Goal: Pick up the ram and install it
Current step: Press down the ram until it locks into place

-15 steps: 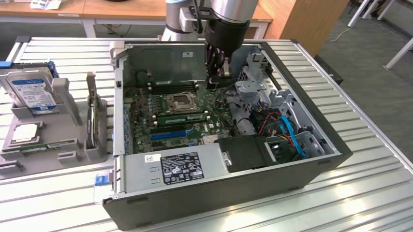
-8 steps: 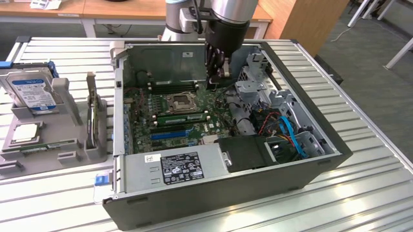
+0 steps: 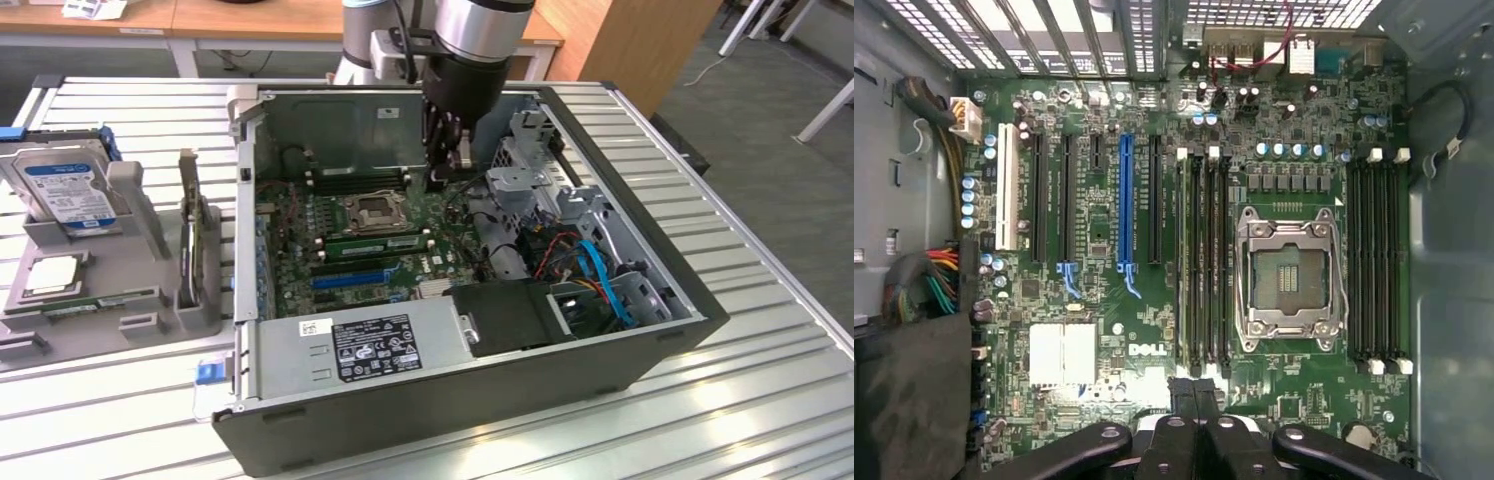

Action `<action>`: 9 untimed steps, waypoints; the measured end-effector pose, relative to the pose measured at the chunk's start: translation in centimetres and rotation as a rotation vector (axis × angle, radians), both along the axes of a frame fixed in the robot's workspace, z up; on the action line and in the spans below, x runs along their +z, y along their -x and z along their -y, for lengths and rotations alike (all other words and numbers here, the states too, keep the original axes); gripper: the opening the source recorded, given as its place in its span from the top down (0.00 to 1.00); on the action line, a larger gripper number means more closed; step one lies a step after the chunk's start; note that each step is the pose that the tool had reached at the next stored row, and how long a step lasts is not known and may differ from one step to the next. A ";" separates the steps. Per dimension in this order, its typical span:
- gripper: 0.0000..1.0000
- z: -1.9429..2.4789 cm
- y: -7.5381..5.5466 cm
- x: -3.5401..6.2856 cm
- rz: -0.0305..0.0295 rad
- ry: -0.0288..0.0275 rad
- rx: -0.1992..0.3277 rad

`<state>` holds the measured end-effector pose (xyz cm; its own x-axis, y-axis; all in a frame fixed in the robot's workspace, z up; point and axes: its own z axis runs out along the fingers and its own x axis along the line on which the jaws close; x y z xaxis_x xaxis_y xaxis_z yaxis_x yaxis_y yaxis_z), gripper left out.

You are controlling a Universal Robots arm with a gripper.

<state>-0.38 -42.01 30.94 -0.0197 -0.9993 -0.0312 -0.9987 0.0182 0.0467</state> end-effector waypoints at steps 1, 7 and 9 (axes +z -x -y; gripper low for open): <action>0.90 0.00 0.0 -0.19 0.0001 -0.0001 0.000; 0.90 0.00 0.0 -1.28 0.0002 -0.0001 0.000; 0.90 0.00 0.0 -1.63 0.0002 0.0001 0.000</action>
<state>-0.38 -42.01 29.31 -0.0197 -0.9993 -0.0312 -0.9988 0.0183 0.0465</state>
